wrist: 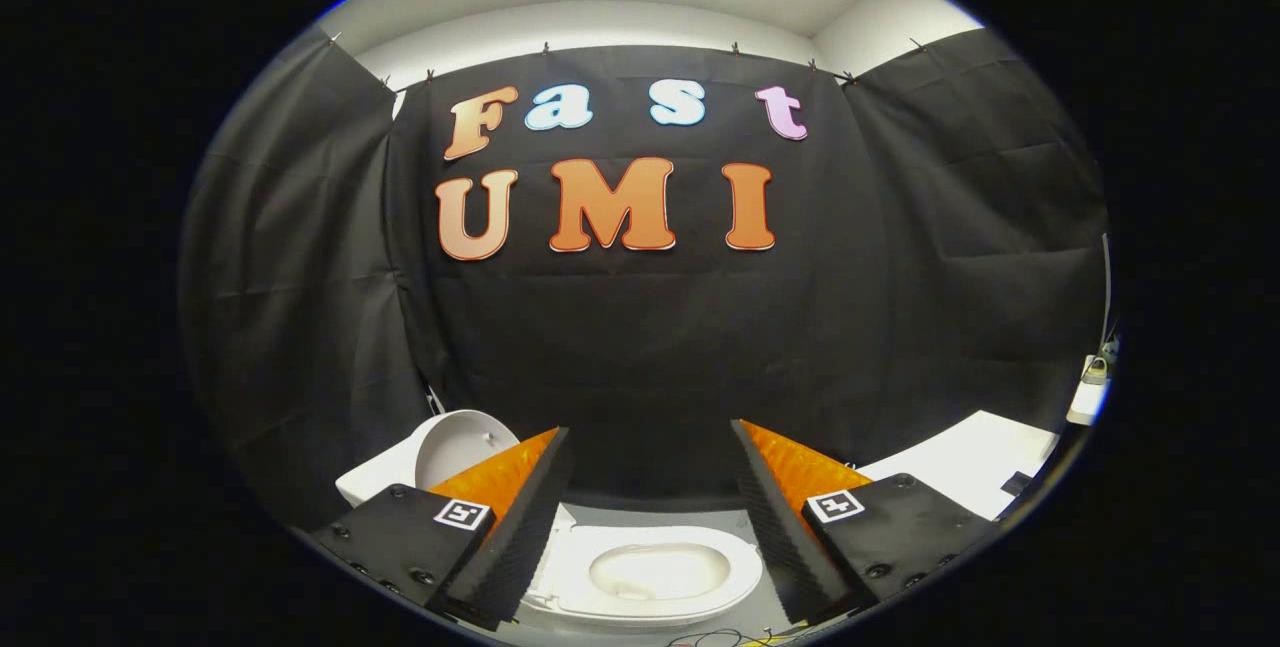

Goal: Open the toilet lid.

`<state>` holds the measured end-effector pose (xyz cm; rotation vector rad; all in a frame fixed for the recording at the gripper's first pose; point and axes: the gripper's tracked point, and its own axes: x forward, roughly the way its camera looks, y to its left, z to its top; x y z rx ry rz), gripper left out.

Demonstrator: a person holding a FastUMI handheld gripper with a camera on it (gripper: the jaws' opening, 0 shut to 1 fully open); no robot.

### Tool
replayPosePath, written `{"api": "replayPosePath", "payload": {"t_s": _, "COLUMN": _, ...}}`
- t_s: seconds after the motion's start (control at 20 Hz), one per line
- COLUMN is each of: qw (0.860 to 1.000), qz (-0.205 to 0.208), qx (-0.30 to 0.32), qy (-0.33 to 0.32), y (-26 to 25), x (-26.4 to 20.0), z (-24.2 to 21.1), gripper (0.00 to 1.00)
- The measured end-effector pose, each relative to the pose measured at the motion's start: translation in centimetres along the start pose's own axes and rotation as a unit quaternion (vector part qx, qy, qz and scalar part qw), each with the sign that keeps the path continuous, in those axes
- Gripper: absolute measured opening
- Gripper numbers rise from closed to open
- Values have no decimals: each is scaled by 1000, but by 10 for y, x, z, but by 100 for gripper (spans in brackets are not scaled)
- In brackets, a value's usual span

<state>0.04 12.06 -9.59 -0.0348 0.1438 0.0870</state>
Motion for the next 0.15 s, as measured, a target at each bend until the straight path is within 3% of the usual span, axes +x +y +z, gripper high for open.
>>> {"api": "replayPosePath", "payload": {"t_s": 0.15, "qw": 1000, "qz": 0, "qx": 1, "qy": 0, "y": -1, "x": 0, "z": 0, "gripper": 99}}
